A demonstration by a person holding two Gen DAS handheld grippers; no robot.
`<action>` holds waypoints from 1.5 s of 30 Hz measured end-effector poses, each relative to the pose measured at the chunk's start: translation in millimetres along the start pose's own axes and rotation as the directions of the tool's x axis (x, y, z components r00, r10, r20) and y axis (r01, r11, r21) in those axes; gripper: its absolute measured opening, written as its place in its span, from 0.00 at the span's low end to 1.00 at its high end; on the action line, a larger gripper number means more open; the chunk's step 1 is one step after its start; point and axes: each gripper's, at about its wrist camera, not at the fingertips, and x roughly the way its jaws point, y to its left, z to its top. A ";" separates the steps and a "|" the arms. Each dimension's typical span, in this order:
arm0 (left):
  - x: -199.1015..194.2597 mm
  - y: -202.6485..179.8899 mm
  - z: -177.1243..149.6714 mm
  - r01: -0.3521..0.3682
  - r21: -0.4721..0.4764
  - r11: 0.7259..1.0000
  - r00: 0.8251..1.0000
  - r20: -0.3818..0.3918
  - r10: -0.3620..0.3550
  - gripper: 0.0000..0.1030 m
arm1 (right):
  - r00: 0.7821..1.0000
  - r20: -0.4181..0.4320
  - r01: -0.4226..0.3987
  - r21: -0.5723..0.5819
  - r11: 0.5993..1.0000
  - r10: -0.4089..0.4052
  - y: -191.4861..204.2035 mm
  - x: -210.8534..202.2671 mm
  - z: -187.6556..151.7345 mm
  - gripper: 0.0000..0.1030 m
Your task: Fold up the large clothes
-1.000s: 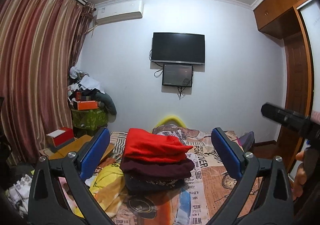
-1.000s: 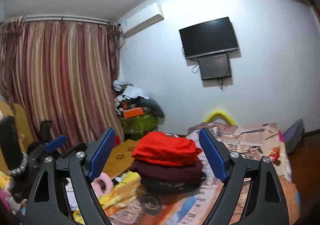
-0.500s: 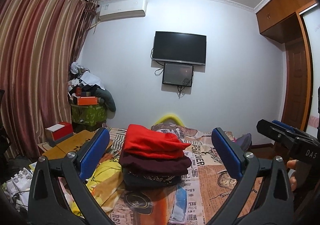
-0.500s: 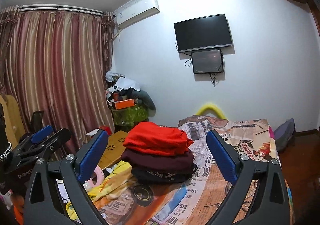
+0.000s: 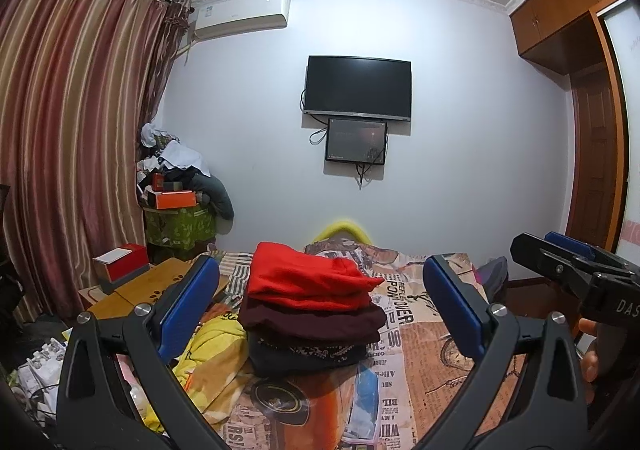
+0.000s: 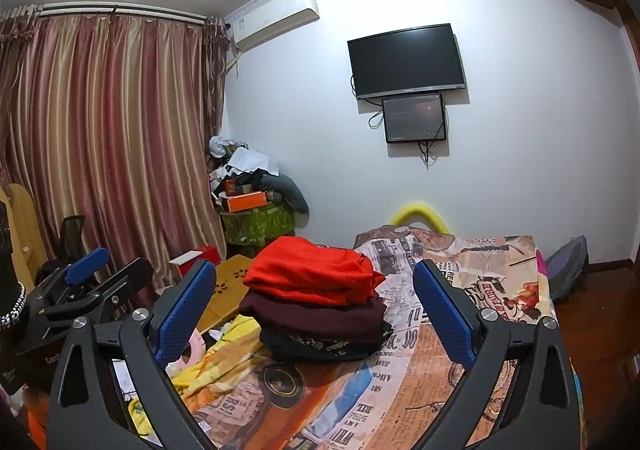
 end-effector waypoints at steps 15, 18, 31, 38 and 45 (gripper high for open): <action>4.4 -0.6 -2.5 0.019 -0.001 1.000 1.000 -0.013 -0.019 1.00 | 1.000 -0.017 0.007 -0.016 1.000 -0.007 4.0 1.7 -1.2 0.95; 5.5 1.1 -2.2 0.025 -0.007 1.000 1.000 -0.017 -0.025 1.00 | 1.000 -0.017 0.006 -0.014 1.000 -0.006 4.4 1.8 -0.8 0.95; 9.9 5.6 -2.7 0.038 -0.020 0.999 0.999 -0.030 -0.039 1.00 | 1.000 -0.017 0.018 -0.023 1.000 -0.019 4.7 0.1 -0.9 0.95; 13.7 4.1 -3.2 0.054 -0.011 0.998 0.998 -0.033 -0.054 1.00 | 1.000 -0.015 0.025 -0.026 0.999 -0.026 5.4 -1.0 -0.5 0.95; 14.7 1.3 -6.5 0.065 -0.012 0.998 0.997 -0.034 -0.065 1.00 | 0.999 -0.015 0.031 -0.026 0.999 -0.032 6.4 -1.3 0.6 0.95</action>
